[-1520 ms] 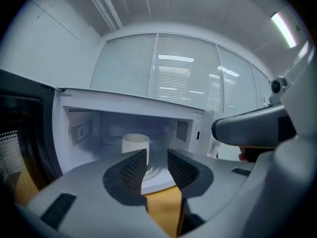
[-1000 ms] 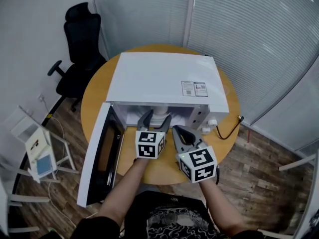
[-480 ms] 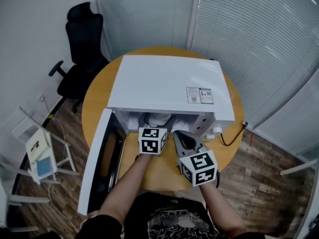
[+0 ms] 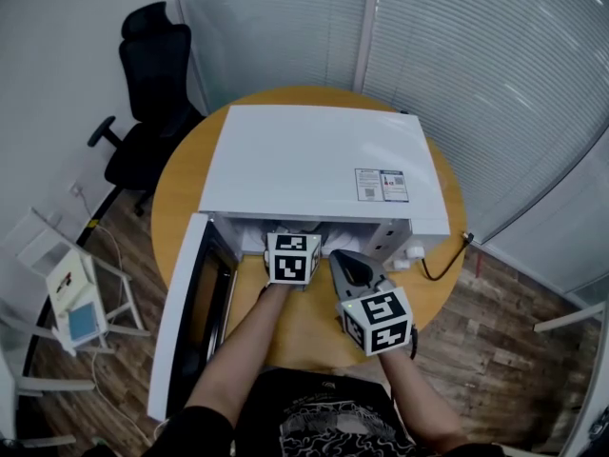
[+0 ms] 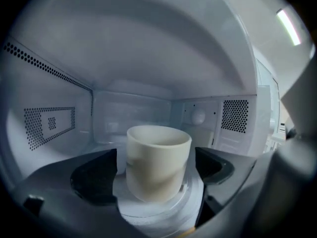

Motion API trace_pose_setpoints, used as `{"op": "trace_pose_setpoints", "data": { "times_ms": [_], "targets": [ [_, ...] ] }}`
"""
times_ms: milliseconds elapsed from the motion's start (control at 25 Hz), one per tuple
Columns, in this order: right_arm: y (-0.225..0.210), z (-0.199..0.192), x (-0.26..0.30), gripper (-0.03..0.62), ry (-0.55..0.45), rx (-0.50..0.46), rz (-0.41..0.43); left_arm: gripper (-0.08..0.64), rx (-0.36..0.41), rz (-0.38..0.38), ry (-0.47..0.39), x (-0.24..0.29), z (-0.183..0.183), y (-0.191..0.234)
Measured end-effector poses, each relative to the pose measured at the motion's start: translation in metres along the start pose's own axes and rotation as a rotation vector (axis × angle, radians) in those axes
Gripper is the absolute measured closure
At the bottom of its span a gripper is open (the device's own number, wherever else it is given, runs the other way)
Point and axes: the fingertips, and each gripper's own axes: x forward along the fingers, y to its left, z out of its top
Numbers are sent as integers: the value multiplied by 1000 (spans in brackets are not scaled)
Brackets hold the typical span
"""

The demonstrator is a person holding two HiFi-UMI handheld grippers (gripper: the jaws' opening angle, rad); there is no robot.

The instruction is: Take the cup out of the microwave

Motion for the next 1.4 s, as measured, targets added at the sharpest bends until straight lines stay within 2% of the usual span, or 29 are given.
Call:
{"op": "trace_pose_setpoints", "data": {
  "times_ms": [160, 400, 520, 600, 1200, 1400],
  "targets": [
    [0, -4, 4, 577, 12, 1, 3, 77, 3, 40, 15, 3, 1, 7],
    [0, -7, 6, 577, 25, 1, 2, 80, 63, 76, 48, 7, -3, 10],
    [-3, -9, 6, 577, 28, 3, -2, 93, 80, 70, 41, 9, -1, 8],
    [-3, -9, 6, 577, 28, 4, -5, 140, 78, 59, 45, 10, -2, 4],
    [-4, -7, -5, 577, 13, 11, -8, 144, 87, 10, 34, -2, -5, -11],
    [-5, -6, -10, 577, 8, 17, -6, 144, 82, 19, 38, -9, -8, -13]
  ]
}}
